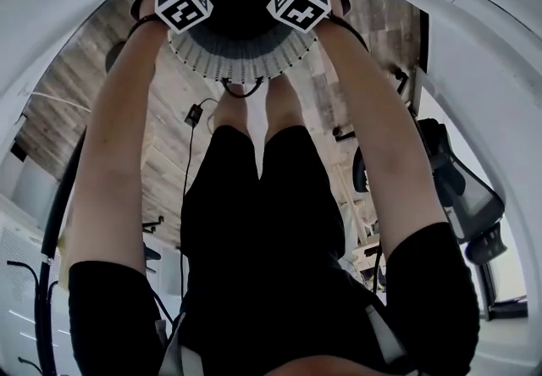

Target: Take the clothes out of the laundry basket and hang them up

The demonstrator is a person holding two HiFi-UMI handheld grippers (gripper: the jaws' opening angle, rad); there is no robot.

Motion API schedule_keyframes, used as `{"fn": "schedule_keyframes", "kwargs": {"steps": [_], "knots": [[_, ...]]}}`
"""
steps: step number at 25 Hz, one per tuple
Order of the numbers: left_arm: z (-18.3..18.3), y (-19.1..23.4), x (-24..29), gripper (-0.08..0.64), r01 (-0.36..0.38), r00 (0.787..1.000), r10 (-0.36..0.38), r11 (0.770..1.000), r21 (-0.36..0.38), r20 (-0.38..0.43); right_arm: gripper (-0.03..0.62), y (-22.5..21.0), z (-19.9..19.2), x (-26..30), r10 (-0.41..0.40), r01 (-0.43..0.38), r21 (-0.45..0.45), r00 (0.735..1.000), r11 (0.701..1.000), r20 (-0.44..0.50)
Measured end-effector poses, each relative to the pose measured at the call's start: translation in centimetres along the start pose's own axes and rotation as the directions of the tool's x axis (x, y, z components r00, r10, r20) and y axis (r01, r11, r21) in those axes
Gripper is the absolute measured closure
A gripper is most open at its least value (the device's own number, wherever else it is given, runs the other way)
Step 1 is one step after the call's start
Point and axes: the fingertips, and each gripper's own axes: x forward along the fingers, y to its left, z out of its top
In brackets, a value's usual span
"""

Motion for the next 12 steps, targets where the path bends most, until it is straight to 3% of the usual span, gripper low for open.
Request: {"fn": "schedule_keyframes", "kwargs": {"steps": [8,12], "knots": [[2.7,-0.7,-8.8,0.535,-0.079,0.991,0.090,0.991,-0.104,0.099,0.555,1.1,5.0,-8.2,-0.101,0.092,0.088,0.990,0.992,0.098],[5.2,-1.6,-15.2,0.535,-0.116,0.963,0.164,0.968,-0.225,0.213,0.555,2.2,7.9,-13.7,-0.168,0.146,0.142,0.972,0.979,0.163]]}}
